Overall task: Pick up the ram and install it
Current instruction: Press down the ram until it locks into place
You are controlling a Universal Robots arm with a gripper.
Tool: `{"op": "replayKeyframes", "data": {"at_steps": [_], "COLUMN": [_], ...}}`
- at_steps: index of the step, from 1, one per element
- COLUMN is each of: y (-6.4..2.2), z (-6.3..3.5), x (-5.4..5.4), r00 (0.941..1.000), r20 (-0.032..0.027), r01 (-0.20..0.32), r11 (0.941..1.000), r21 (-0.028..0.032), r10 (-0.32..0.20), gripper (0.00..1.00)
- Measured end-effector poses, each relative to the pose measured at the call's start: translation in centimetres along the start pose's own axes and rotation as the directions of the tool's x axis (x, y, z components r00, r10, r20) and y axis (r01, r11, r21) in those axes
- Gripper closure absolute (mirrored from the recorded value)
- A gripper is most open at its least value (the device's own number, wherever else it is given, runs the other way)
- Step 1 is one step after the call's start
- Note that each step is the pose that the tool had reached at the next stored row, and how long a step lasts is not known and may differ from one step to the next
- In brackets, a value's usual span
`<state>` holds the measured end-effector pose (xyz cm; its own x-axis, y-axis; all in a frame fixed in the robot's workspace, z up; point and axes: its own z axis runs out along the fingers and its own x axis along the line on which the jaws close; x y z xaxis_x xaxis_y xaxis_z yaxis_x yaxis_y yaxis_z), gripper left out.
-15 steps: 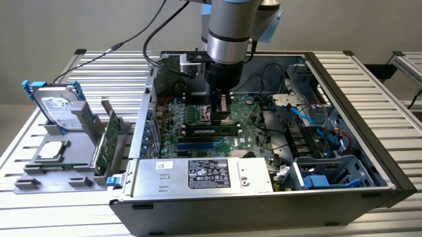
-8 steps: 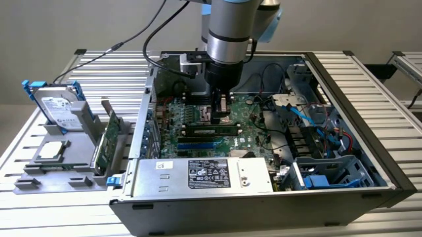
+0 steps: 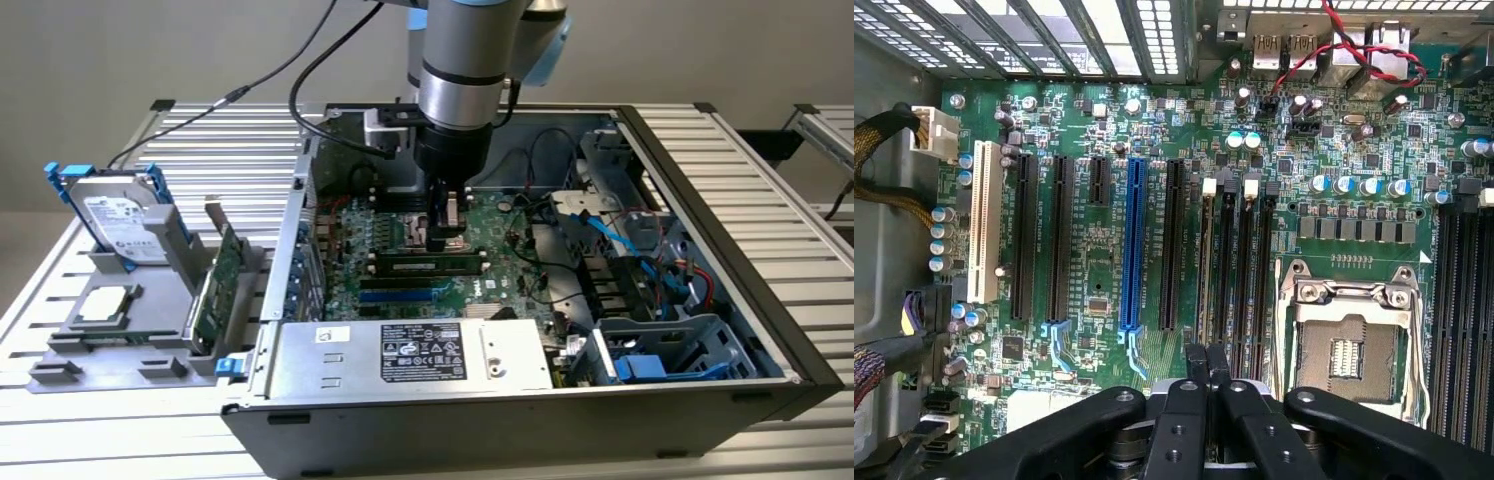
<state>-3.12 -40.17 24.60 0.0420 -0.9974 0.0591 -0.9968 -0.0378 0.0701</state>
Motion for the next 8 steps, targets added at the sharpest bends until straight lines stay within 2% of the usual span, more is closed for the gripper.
{"op": "replayKeyframes", "data": {"at_steps": [8], "y": [-0.01], "z": [0.20], "x": [-0.01], "r00": [1.0000], "r20": [0.0000], "r01": [0.000], "r11": [1.0000], "r21": [0.0000], "r10": [0.000], "gripper": [0.89]}}
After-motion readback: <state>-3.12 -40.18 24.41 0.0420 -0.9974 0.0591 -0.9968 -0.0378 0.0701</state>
